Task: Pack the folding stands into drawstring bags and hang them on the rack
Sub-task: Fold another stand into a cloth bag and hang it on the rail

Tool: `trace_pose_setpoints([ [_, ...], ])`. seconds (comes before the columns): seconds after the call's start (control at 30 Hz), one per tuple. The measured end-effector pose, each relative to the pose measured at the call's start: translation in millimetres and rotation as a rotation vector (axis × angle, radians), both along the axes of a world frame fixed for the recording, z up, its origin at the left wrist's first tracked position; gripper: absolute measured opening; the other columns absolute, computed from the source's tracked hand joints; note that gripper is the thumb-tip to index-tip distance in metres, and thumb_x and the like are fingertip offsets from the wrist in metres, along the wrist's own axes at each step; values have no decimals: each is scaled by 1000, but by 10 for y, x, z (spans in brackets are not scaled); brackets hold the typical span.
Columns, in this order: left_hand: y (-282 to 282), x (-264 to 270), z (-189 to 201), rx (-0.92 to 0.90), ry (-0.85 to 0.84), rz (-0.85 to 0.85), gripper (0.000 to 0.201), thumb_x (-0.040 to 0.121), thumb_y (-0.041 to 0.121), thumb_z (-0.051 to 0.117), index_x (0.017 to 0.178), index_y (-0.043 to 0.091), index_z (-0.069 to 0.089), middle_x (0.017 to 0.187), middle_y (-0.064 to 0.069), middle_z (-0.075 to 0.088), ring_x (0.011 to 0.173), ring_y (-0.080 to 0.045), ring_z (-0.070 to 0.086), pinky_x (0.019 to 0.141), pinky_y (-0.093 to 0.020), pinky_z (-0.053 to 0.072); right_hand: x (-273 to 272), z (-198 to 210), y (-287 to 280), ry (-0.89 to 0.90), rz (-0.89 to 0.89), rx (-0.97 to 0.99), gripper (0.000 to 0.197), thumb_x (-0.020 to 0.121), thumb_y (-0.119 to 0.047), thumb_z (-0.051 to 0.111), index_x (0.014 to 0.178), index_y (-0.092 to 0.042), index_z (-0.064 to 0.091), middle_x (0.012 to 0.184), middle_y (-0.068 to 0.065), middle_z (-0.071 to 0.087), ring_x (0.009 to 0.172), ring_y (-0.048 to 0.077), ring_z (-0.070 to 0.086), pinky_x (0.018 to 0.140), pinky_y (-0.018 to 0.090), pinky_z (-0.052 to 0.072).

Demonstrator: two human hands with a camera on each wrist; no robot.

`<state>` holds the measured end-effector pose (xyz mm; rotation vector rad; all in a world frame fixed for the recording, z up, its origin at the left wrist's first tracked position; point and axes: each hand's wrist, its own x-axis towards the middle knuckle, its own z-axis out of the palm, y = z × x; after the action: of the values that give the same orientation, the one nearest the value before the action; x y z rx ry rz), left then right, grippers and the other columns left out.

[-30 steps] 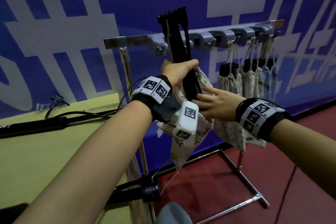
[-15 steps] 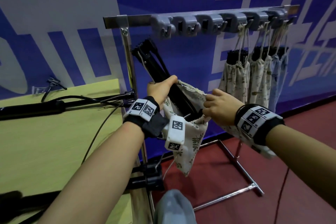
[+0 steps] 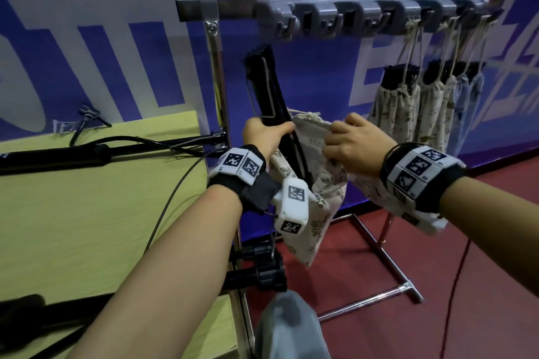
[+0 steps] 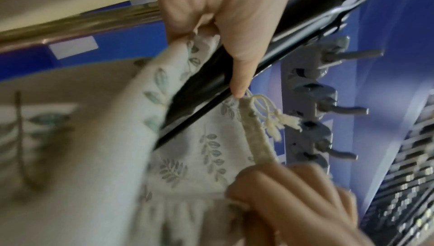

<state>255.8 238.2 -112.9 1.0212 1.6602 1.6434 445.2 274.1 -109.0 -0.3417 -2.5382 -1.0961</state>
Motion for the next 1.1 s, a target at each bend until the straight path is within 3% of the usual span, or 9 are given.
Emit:
trace_pose_setpoints([
  [0.1, -9, -1, -8, -32, 55, -55, 27, 75, 14, 77, 99, 4, 68, 93, -7, 70, 87, -22, 66, 67, -25, 49, -27, 9, 21, 16, -86, -12, 18, 71, -20, 46, 58, -22, 57, 62, -6, 58, 75, 20, 43, 68, 33, 27],
  [0.2, -35, -14, 41, -35, -7, -58, 21, 77, 11, 76, 95, 5, 66, 91, -6, 67, 84, -21, 64, 60, -22, 47, -24, -1, 18, 61, -79, -115, 22, 64, -19, 40, 51, -23, 57, 63, -8, 59, 75, 18, 38, 65, 32, 23],
  [0.43, -50, -86, 53, 4, -113, 49, 28, 75, 8, 77, 100, 2, 67, 91, -6, 66, 86, -20, 63, 77, -28, 48, -61, -61, 11, -235, -2, -49, 12, 51, -16, 52, 42, -24, 55, 55, -11, 51, 74, 16, 33, 67, 32, 24],
  [0.6, -46, -49, 70, -32, -58, 60, 28, 75, 11, 78, 97, 5, 63, 94, -7, 65, 85, -21, 60, 77, -30, 50, -103, -55, -2, -251, 31, -39, 26, 61, -15, 37, 41, -21, 52, 53, -9, 49, 75, 18, 37, 69, 34, 27],
  [0.7, -49, -102, 51, -72, -189, 125, 29, 73, 11, 79, 94, 2, 61, 92, -9, 64, 89, -25, 62, 84, -38, 53, -171, -66, -98, -448, 67, 92, 25, 64, -14, 53, 40, -22, 55, 50, -10, 52, 74, 18, 49, 75, 35, 29],
  [0.77, -62, -117, 46, -68, -220, 157, 26, 69, 13, 82, 80, 6, 60, 87, -8, 65, 86, -26, 64, 84, -40, 54, -199, -45, -155, -610, 66, 90, 20, 48, -15, 73, 40, -22, 57, 48, -10, 53, 68, 18, 56, 77, 33, 29],
  [0.83, -82, -100, 59, -52, -182, 180, 32, 66, 16, 84, 86, 5, 62, 89, -7, 67, 84, -25, 65, 82, -39, 55, -189, -34, -161, -699, 26, 15, 17, 37, -20, 74, 40, -23, 58, 48, -11, 54, 64, 17, 56, 76, 33, 28],
  [1.0, -104, -105, 84, -45, -44, 201, 45, 67, 20, 84, 103, 3, 62, 99, -10, 67, 88, -26, 64, 73, -32, 51, -128, -62, -169, -671, -42, -74, 7, 44, -25, 64, 50, -24, 62, 58, -12, 56, 65, 16, 54, 77, 31, 29],
  [1.1, -122, -145, 68, -99, 22, 168, 44, 69, 20, 83, 99, 1, 59, 101, -11, 66, 86, -25, 61, 71, -31, 48, -85, -17, -144, -524, -67, -73, 12, 64, -21, 55, 54, -25, 59, 58, -10, 56, 65, 18, 56, 75, 33, 32],
])
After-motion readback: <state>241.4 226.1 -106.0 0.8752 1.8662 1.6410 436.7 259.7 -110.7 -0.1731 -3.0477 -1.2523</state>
